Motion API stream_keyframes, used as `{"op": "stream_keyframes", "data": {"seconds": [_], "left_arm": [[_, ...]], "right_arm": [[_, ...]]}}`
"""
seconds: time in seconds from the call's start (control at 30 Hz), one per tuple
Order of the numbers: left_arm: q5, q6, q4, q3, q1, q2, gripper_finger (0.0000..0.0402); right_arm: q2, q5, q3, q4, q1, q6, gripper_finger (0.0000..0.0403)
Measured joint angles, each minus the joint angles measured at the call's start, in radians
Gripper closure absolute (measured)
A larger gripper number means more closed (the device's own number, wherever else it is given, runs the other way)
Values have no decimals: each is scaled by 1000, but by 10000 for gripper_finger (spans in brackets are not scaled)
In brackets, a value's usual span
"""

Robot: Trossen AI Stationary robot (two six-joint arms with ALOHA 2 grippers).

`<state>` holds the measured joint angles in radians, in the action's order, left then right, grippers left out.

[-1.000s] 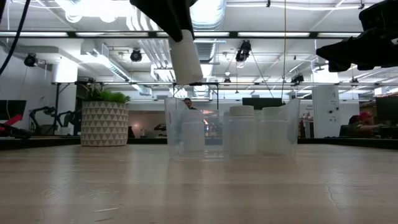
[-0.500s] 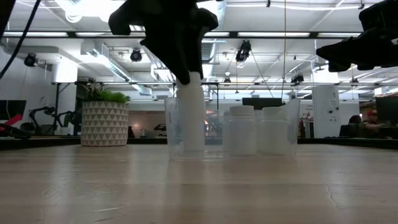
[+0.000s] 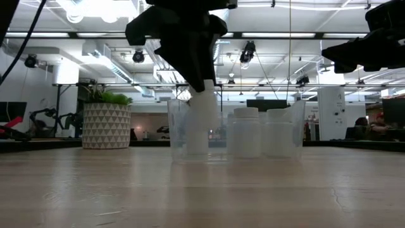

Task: Pick and place pill bottles into a basket
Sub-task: Put the white pill bottle into the transparent bin, then return to Home Position

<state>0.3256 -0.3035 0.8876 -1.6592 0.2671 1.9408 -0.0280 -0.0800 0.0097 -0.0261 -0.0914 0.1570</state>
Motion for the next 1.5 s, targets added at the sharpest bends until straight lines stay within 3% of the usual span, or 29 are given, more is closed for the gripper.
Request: {"op": "stream_keyframes", "data": {"seconds": [0.87, 1.1, 1.5], "left_arm": [[-74, 10, -42, 62, -19, 4, 271], [-60, 10, -42, 63, -19, 4, 216], [-59, 39, -42, 63, -19, 4, 207]], "right_arm": [[0, 0, 0, 0, 0, 0, 344], [0, 0, 0, 0, 0, 0, 344], [0, 0, 0, 0, 0, 0, 344]]}}
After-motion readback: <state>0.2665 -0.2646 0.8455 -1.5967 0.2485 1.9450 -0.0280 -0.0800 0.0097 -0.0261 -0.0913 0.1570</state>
